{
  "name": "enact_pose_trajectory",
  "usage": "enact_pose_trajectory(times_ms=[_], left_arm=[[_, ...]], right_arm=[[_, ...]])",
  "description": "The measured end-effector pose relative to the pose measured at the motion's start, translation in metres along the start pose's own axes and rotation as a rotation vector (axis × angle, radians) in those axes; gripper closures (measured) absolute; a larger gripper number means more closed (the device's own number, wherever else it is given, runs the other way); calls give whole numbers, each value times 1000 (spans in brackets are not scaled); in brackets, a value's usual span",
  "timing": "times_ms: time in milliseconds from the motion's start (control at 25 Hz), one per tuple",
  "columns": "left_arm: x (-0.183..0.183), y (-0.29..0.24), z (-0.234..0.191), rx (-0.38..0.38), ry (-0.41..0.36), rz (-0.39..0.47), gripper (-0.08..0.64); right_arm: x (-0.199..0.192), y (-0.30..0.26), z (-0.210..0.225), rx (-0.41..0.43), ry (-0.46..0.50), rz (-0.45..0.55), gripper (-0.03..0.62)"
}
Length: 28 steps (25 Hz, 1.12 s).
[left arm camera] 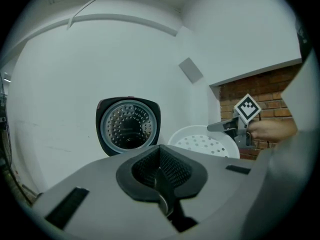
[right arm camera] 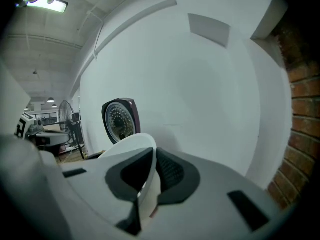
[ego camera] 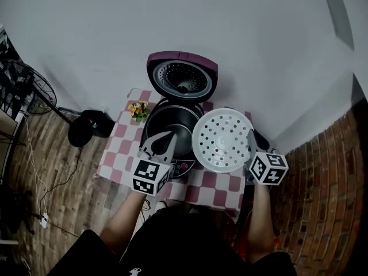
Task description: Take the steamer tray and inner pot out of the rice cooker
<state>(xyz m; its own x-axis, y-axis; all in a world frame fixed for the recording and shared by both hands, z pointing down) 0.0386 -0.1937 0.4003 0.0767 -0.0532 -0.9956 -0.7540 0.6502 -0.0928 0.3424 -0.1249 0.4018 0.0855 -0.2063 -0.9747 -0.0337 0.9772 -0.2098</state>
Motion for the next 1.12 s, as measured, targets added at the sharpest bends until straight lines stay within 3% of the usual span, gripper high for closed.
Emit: enact_pose_trajectory(times_ms=[560, 1120], left_arm=[[-24, -1, 86, 72, 0, -67, 557], [-67, 4, 137, 28, -14, -164, 558]], right_arm=[[-84, 29, 56, 127, -19, -123, 569], [-191, 31, 56, 202, -108, -248, 569]])
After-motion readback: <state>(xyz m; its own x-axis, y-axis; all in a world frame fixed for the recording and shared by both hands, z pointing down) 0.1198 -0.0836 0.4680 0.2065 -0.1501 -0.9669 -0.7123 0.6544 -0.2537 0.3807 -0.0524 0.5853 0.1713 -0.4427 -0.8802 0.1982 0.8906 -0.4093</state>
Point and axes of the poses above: the fingertips, and each gripper's own axes: y backward along the fingers, z to its right, x out of its top, the point moved 6 cm from there along y, backward along the fingers, and after that the axes turned 5 degrees about z, right-handed, at the moved point
